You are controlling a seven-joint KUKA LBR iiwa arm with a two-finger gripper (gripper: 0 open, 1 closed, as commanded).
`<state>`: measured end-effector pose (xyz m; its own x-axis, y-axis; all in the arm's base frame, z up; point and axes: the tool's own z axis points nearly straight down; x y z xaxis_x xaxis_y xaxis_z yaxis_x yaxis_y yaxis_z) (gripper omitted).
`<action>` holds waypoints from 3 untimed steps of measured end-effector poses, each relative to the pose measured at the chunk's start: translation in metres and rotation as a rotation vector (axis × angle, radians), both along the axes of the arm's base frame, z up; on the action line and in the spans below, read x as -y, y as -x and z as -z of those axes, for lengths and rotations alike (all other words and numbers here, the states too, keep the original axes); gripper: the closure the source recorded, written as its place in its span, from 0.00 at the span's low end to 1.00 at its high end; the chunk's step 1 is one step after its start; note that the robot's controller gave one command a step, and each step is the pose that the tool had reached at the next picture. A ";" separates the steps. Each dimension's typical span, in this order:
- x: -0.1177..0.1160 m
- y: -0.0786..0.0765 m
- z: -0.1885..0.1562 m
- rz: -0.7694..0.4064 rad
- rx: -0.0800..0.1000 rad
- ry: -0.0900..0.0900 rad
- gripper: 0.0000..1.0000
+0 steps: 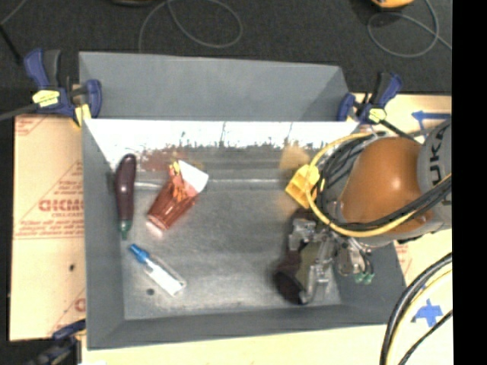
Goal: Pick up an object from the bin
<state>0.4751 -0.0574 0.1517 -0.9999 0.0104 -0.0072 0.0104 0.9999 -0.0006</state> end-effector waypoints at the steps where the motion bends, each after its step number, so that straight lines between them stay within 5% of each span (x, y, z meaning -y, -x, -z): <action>1: 0.007 -0.003 0.023 0.117 -0.003 0.000 0.00; 2: 0.011 -0.008 0.045 -0.160 -0.004 0.002 0.00; 3: 0.013 -0.038 0.081 0.210 0.002 -0.002 1.00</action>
Offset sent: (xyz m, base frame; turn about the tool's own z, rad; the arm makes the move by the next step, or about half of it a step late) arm 0.0168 -0.0170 -0.0817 -0.5545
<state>0.5135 -0.0704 0.0704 -0.9757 0.2191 -0.0087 0.2191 0.9757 0.0012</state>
